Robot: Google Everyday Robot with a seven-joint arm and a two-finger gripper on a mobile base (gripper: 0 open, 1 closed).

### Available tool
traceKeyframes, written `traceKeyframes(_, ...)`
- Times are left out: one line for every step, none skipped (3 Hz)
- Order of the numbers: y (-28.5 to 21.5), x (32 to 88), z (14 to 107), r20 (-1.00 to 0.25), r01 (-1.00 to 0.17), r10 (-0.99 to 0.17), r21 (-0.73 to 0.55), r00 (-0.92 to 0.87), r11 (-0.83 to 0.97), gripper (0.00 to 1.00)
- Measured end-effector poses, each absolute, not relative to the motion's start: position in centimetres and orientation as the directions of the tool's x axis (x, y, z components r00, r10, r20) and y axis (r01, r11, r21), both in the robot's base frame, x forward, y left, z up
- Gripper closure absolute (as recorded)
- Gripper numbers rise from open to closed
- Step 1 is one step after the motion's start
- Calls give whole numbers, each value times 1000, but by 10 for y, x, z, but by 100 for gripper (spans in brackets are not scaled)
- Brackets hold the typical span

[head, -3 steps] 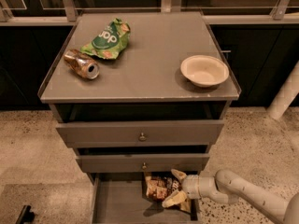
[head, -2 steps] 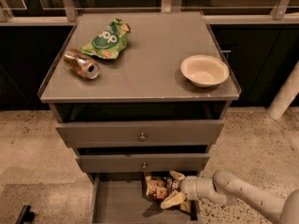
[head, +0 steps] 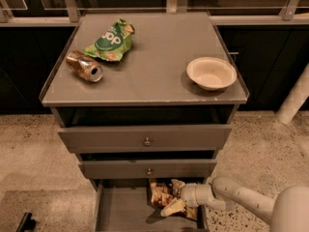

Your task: Pick brown chip bag from bottom drawer and place on counter

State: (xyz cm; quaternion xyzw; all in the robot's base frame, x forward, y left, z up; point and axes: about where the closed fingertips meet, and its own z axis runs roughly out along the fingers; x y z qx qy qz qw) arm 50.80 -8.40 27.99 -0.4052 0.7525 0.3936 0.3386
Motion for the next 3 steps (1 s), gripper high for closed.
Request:
traceKeyframes(-77,518,252,-804,-871,-382,316,-456,376,0)
traceKeyframes(-77,518,252,-804,-871,-382,315,-456,376,0)
traceKeyframes(-79,517,242,-798,-864,-396,286,-454,415,0)
